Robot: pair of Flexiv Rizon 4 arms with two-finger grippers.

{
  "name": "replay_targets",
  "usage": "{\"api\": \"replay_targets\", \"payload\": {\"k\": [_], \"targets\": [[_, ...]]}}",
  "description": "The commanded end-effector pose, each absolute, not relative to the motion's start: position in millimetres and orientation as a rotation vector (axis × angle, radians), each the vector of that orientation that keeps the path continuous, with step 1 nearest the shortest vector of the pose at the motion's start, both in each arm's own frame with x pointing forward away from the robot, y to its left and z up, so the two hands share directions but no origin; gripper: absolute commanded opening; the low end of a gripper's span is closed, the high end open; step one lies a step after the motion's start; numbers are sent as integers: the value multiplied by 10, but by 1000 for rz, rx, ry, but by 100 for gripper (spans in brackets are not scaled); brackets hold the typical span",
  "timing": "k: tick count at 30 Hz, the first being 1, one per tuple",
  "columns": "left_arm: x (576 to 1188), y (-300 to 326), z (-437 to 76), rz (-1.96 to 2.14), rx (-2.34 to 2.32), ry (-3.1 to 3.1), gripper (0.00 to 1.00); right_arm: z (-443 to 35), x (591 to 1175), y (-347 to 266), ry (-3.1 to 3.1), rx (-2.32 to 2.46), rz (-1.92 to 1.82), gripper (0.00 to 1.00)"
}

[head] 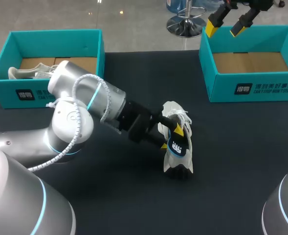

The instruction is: Take the shoe out of the shoebox, open the shoe tongue, remove and reinsert the insole, then place the shoe into the shoebox

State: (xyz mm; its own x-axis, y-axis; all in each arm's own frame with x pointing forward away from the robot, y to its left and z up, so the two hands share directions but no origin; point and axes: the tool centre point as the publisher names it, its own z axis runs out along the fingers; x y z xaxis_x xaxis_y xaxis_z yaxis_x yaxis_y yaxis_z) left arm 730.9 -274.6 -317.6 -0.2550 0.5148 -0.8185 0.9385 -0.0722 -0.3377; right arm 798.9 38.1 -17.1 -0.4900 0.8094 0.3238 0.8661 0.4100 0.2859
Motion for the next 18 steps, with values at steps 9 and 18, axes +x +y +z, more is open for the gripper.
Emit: {"api": "replay_targets", "payload": {"k": [9, 18], "targets": [[7338, -2813, -3246, -1263, 1580, 1774, 0, -170, 7999, 385, -2522, -1509, -632, 100], [7454, -2795, -3340, -1211, 1594, 1792, 0, -170, 7999, 385, -2522, -1509, -632, 100]]}}
